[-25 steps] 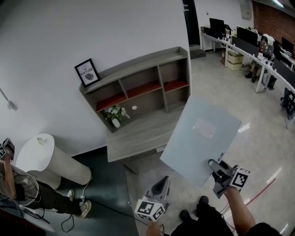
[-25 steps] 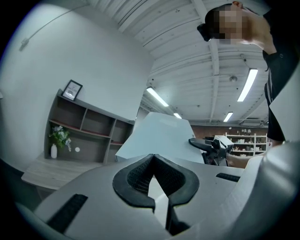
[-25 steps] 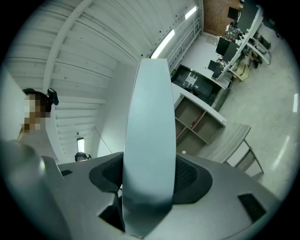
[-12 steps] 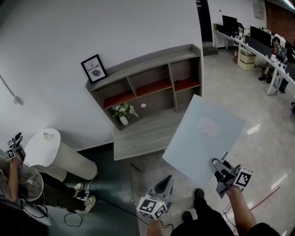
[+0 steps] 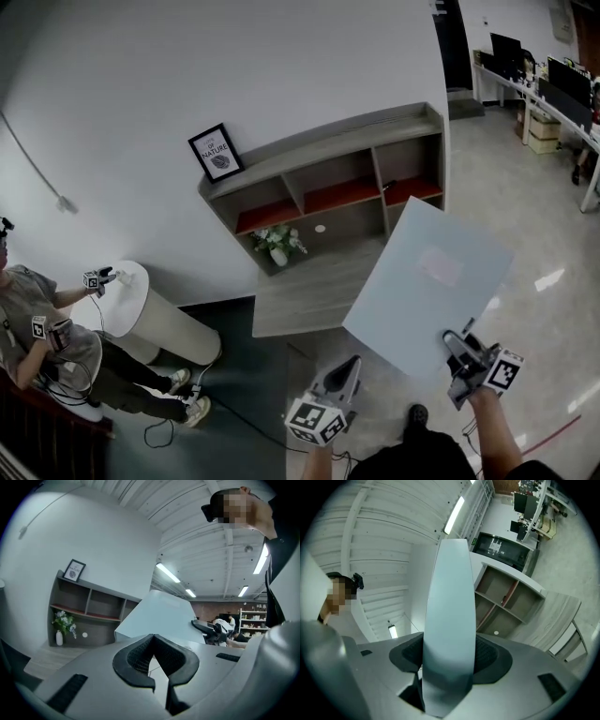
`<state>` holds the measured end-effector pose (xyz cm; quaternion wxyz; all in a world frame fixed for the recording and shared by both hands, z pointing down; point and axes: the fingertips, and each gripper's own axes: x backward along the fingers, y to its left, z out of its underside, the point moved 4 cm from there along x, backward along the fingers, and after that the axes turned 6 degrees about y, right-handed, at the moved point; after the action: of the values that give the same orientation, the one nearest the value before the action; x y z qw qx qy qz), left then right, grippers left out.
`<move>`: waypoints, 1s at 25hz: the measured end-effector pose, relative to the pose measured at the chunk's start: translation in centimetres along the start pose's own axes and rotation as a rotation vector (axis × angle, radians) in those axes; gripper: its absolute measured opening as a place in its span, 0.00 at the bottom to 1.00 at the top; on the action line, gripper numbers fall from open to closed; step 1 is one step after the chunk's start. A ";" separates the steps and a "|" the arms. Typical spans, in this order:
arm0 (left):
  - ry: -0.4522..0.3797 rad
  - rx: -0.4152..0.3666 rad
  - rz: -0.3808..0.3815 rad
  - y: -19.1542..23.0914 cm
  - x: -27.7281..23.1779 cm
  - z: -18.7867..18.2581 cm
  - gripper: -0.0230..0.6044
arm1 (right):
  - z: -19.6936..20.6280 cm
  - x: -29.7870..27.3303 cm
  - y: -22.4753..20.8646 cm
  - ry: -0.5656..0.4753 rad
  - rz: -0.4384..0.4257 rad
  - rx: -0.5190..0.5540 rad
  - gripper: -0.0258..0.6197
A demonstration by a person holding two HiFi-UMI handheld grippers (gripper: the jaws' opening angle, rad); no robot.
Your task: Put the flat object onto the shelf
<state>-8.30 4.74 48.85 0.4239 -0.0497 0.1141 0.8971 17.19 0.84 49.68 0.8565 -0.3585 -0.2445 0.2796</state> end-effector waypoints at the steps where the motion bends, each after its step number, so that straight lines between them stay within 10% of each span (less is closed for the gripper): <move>1: -0.002 0.009 -0.008 0.6 -1.1 -0.5 0.06 | -0.7 -0.8 -0.8 0.010 -0.004 -0.005 0.48; 7: -0.009 0.049 -0.056 3.7 -7.9 -0.9 0.06 | -5.0 -4.4 -7.6 0.087 -0.027 0.038 0.48; 25: 0.006 0.074 -0.116 3.8 -7.6 -1.3 0.06 | -6.7 -6.4 -7.2 0.091 -0.109 0.048 0.48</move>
<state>-6.42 -3.56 49.62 0.4766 -0.0429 0.1453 0.8660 18.94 -10.79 49.50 0.8891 -0.3363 -0.2175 0.2216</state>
